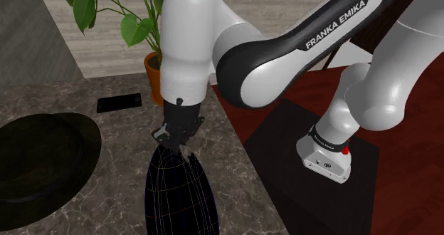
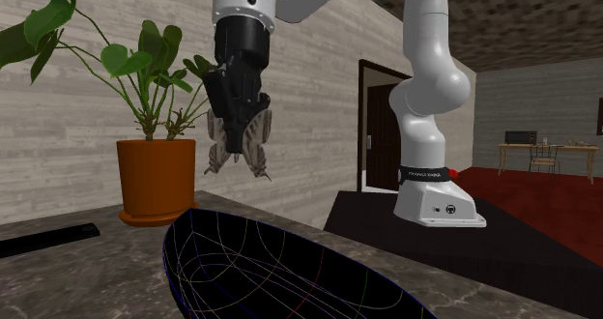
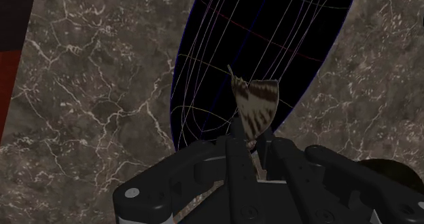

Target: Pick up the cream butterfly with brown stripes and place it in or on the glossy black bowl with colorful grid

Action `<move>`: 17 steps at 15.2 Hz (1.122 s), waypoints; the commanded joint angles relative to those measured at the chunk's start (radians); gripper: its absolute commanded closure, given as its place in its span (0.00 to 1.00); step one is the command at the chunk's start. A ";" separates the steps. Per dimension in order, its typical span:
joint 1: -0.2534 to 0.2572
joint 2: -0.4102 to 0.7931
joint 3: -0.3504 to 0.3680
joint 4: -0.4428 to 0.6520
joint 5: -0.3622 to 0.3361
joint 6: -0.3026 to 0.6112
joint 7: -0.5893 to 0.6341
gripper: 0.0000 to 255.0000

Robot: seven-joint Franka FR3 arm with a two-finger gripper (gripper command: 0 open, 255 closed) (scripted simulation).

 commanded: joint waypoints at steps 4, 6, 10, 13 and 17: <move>0.065 0.035 0.055 0.031 -0.049 0.012 0.152 1.00; 0.098 0.064 0.077 0.058 -0.082 0.013 0.227 1.00; 0.104 0.099 0.072 0.037 -0.108 0.065 0.242 1.00; 0.109 0.127 0.067 0.023 -0.130 0.103 0.255 1.00; 0.118 0.168 0.057 0.008 -0.164 0.152 0.275 1.00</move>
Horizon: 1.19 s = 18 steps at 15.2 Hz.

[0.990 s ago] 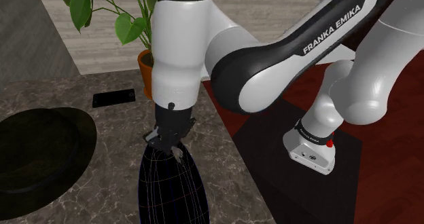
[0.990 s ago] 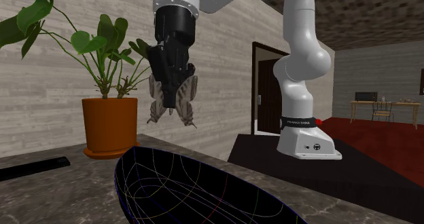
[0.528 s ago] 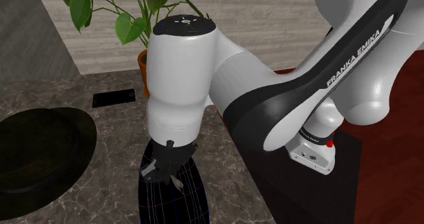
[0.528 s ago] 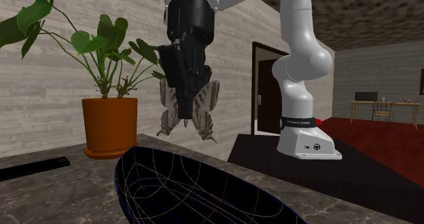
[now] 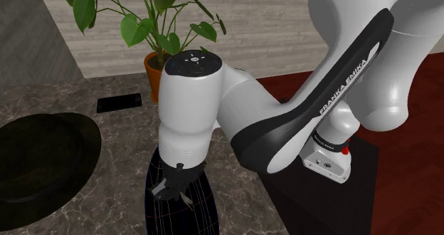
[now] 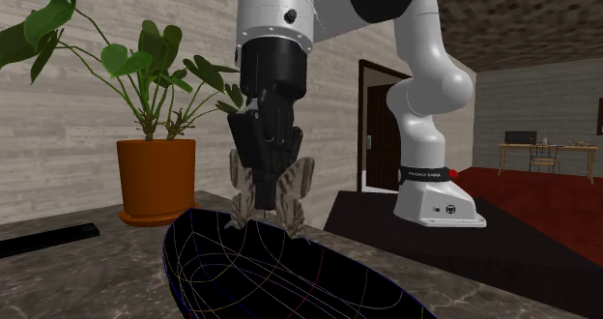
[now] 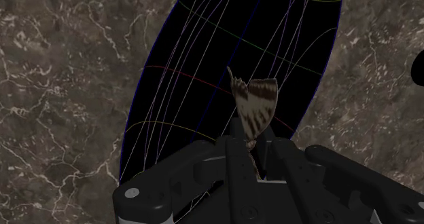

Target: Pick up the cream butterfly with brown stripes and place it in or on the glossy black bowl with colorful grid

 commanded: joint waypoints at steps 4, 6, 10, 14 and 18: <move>0.007 0.031 -0.009 -0.006 -0.025 0.033 0.015 1.00; 0.008 0.031 -0.009 -0.006 -0.025 0.033 0.015 1.00; 0.007 0.031 -0.009 -0.006 -0.025 0.033 0.015 0.00; 0.008 0.031 -0.009 -0.006 -0.025 0.033 0.015 0.00; -0.021 -0.061 0.014 0.003 0.050 -0.055 -0.038 0.00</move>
